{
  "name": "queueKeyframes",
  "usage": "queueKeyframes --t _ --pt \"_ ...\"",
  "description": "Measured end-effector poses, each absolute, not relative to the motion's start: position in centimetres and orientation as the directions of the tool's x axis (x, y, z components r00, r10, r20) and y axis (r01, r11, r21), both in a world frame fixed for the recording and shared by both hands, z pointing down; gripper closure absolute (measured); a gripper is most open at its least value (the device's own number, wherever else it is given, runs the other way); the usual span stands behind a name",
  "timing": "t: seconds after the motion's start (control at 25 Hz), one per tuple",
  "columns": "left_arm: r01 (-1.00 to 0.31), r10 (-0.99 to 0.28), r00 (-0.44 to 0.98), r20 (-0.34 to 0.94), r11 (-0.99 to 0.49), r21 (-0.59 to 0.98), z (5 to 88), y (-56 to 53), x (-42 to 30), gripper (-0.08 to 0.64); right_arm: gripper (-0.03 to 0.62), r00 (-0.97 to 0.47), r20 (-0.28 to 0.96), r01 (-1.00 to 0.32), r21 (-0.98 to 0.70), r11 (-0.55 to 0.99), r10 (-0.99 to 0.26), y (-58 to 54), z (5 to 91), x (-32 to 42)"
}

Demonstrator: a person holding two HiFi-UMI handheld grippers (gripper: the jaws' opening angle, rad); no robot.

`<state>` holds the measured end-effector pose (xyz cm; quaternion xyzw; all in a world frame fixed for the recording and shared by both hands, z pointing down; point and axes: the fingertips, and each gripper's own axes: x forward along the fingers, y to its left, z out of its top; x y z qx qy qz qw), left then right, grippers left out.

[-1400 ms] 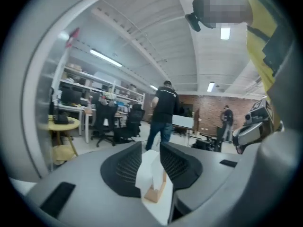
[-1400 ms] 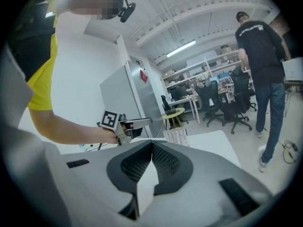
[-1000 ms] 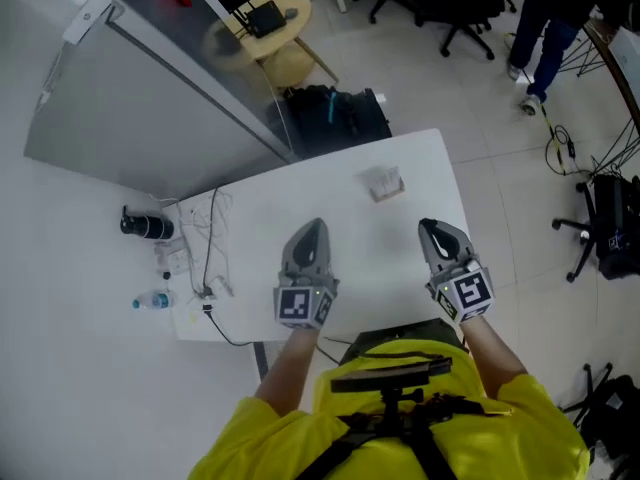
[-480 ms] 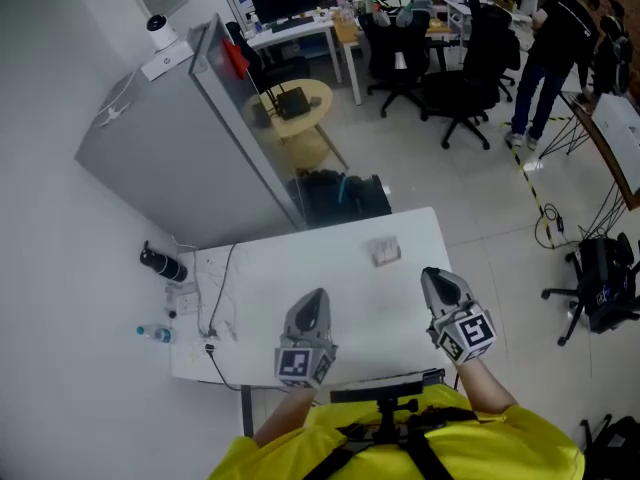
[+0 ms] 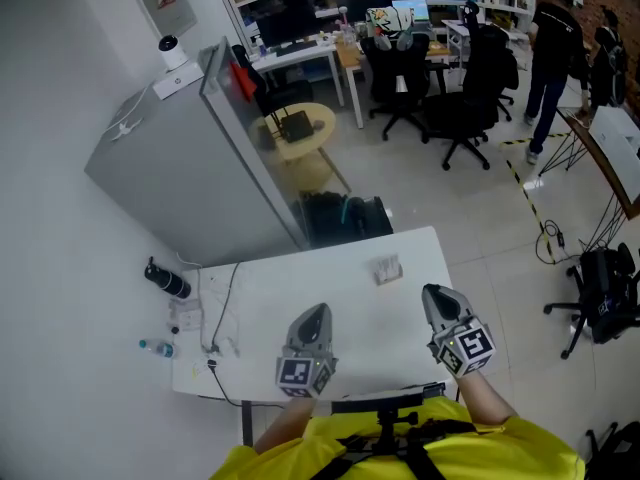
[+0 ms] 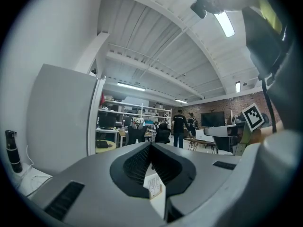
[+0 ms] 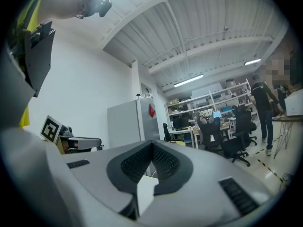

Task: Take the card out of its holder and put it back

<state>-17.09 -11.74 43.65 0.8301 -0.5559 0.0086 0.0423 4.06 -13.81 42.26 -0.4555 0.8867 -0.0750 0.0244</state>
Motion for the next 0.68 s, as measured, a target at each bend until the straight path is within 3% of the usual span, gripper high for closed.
queueKeyframes --t 0.68 --pt "-0.918 -0.912 0.397 0.099 -0.393 0.059 45.2 -11.2 -16.2 0.555 0.588 -0.578 0.047 -0.810 -0.157 0.565 -0.815 -13.6 43.8 4.0"
